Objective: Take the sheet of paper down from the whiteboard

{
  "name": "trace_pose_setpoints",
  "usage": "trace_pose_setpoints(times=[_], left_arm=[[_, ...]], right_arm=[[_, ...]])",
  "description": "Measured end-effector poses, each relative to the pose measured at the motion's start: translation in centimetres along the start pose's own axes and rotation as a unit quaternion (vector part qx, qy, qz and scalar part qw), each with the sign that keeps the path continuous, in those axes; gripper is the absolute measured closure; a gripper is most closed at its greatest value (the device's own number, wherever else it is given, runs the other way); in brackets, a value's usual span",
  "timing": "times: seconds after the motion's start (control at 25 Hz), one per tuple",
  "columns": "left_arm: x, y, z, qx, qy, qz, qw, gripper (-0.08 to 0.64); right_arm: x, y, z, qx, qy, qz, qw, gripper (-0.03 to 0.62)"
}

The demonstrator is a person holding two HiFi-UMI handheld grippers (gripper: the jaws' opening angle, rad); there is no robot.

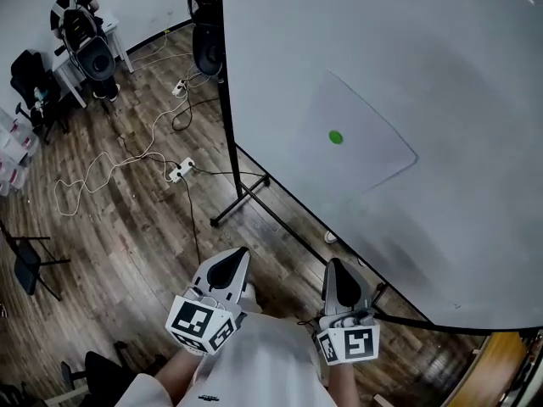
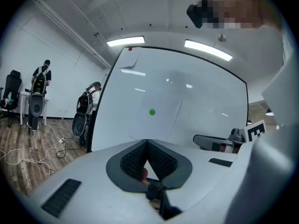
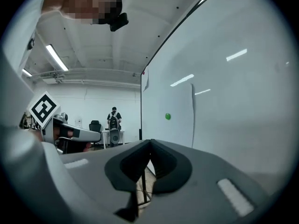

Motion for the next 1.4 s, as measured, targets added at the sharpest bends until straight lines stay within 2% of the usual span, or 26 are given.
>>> trace_pose_setpoints(times=[0.24, 0.56, 0.92, 1.2, 1.4], left_arm=[[0.9, -1.6, -4.6, 0.011, 0.038, -0.018, 0.9991, 0.555], [-0.9, -1.9, -6.5, 0.008, 0.045, 0.004, 0.9990, 0.555], [-2.7, -2.0, -9.0, 0.014, 0.058, -0.004, 0.9982, 0.555], [-3.7, -3.0, -10.5, 0.010, 0.070, -0.021, 0.9972, 0.555], [-4.8, -4.2, -11.7, 0.009, 0.085, -0.035, 0.9957, 0.555]], right_arm=[[-2.0, -0.7, -2.0, -0.001, 0.040, 0.001, 0.999, 0.592], [-4.7, -2.5, -2.2, -0.014, 0.060, 0.006, 0.998, 0.592], [-8.0, -3.6, -3.3, -0.042, 0.077, 0.012, 0.996, 0.592], [-9.6, -5.8, -4.7, -0.070, 0.086, 0.021, 0.994, 0.504], [-11.0, -7.0, -6.0, -0.070, 0.109, 0.017, 0.991, 0.499]])
Point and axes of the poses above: the fingertips, and each gripper's own axes: z backward along the fingers, x to its left, y out of its underside, the point moved 9 cm from there along z, backward along the fingers, and after that the axes turned 9 degrees about z, right-handed, at the moved point
